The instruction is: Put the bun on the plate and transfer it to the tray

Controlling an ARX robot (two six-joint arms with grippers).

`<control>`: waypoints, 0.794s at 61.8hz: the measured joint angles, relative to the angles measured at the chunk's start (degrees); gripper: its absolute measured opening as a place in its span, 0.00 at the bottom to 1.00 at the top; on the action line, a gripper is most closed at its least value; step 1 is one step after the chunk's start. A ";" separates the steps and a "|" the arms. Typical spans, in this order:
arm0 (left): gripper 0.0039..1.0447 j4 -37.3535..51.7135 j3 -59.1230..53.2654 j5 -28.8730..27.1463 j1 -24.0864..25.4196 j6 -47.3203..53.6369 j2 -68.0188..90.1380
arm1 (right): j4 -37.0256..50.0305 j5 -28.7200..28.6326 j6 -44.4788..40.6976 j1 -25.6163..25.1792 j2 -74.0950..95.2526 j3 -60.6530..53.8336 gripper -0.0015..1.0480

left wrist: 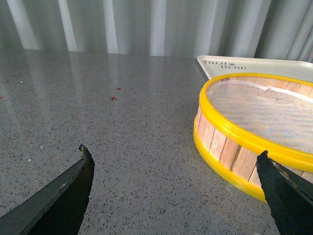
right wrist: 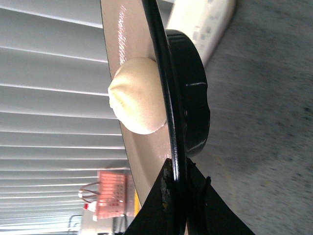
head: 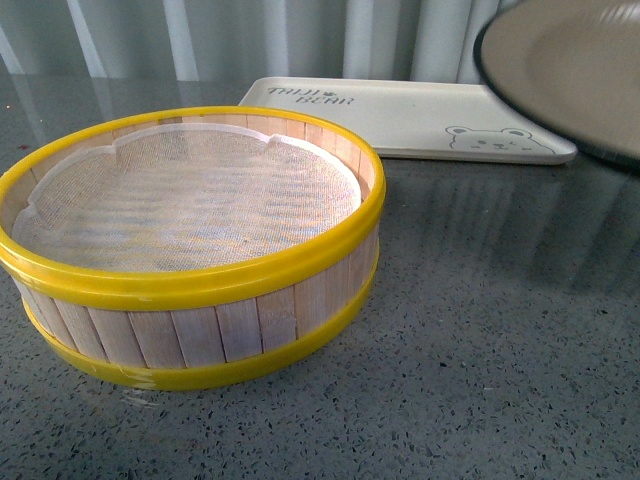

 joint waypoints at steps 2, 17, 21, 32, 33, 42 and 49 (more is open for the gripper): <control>0.94 0.00 0.00 0.00 0.00 0.02 0.00 | 2.49 0.15 1.57 -0.15 -0.57 -0.42 0.02; 0.94 0.00 0.00 0.00 0.00 0.02 0.00 | 14.95 4.76 12.09 1.27 0.87 -3.80 0.02; 0.94 0.00 0.00 0.00 0.00 0.00 0.00 | 16.90 5.79 12.87 1.90 3.69 -3.78 0.02; 0.94 0.00 0.00 0.02 0.00 0.00 0.00 | 20.46 8.07 12.66 3.65 17.18 3.17 0.02; 0.94 0.00 0.00 0.00 0.00 0.02 0.00 | 20.28 8.26 12.50 3.80 18.67 4.48 0.02; 0.94 0.00 0.00 0.00 0.00 0.00 0.00 | 16.13 10.93 10.38 5.03 31.08 16.96 0.02; 0.94 0.00 0.00 0.00 0.00 0.02 0.00 | 10.69 11.37 8.24 6.14 37.55 24.83 0.02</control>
